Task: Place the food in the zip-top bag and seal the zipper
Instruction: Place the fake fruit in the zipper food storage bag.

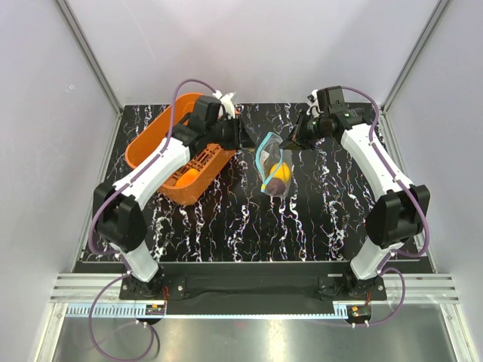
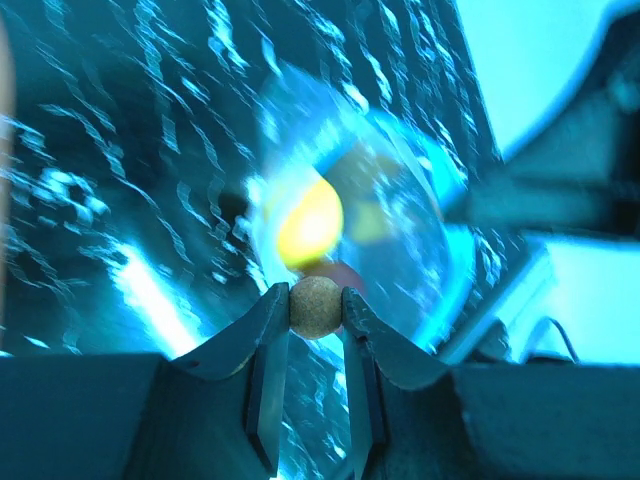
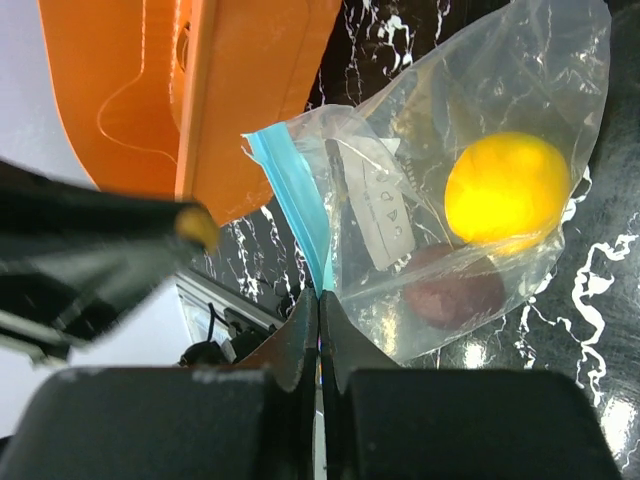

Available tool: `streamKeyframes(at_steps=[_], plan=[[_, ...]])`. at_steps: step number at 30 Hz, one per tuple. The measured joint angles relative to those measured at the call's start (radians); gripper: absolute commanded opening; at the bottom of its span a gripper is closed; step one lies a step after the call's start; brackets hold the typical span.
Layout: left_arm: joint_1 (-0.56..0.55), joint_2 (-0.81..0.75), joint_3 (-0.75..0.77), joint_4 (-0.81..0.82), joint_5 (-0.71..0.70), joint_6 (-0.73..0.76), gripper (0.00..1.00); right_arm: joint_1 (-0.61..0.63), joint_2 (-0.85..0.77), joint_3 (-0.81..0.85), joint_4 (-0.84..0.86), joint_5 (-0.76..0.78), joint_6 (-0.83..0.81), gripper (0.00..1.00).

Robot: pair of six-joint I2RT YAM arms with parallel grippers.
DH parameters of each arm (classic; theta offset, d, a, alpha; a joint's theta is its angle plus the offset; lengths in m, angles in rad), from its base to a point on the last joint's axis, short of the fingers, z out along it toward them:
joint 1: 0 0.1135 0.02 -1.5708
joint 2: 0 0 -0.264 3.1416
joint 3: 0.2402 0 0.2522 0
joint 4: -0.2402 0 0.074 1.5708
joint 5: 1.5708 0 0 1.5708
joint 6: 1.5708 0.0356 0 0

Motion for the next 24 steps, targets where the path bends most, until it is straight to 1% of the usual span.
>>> streamKeyframes(at_steps=[2, 6, 11, 13, 14, 15, 16, 17, 18, 20, 21, 24], plan=[[-0.015, -0.039, -0.051, 0.02, 0.025, -0.027, 0.27, 0.0, 0.006, 0.012, 0.0, 0.0, 0.004, 0.0], [-0.041, -0.058, -0.07, 0.05, 0.045, -0.053, 0.27, 0.0, 0.008, 0.015, 0.0, -0.002, 0.013, 0.0], [-0.076, -0.052, -0.066, 0.076, 0.062, -0.071, 0.28, 0.0, 0.008, 0.015, 0.001, -0.005, 0.026, 0.0], [-0.087, -0.026, -0.036, 0.073, 0.068, -0.068, 0.28, 0.0, 0.008, 0.015, 0.003, -0.007, 0.029, 0.0], [-0.093, -0.005, -0.011, 0.066, 0.068, -0.065, 0.29, 0.0, 0.008, 0.015, 0.005, -0.011, 0.03, 0.0], [-0.099, 0.018, 0.016, 0.059, 0.068, -0.061, 0.44, 0.0, 0.008, 0.015, 0.008, -0.013, 0.032, 0.0], [-0.103, 0.039, 0.039, 0.055, 0.066, -0.051, 0.53, 0.0, 0.008, 0.015, 0.012, -0.014, 0.033, 0.0], [-0.106, 0.053, 0.052, 0.049, 0.064, -0.042, 0.59, 0.0, 0.008, 0.015, 0.016, -0.015, 0.034, 0.0], [-0.107, 0.069, 0.066, 0.037, 0.057, -0.032, 0.76, 0.0, 0.008, 0.015, 0.019, -0.017, 0.034, 0.0], [-0.109, 0.093, 0.089, 0.009, 0.045, -0.004, 0.97, 0.0, 0.008, 0.015, 0.023, -0.02, 0.035, 0.0], [-0.109, 0.101, 0.1, -0.008, 0.037, 0.004, 0.99, 0.0, 0.008, 0.015, 0.023, -0.02, 0.035, 0.0], [-0.109, 0.106, 0.121, -0.051, 0.017, 0.031, 0.99, 0.0, 0.008, 0.015, 0.023, -0.02, 0.035, 0.0]])
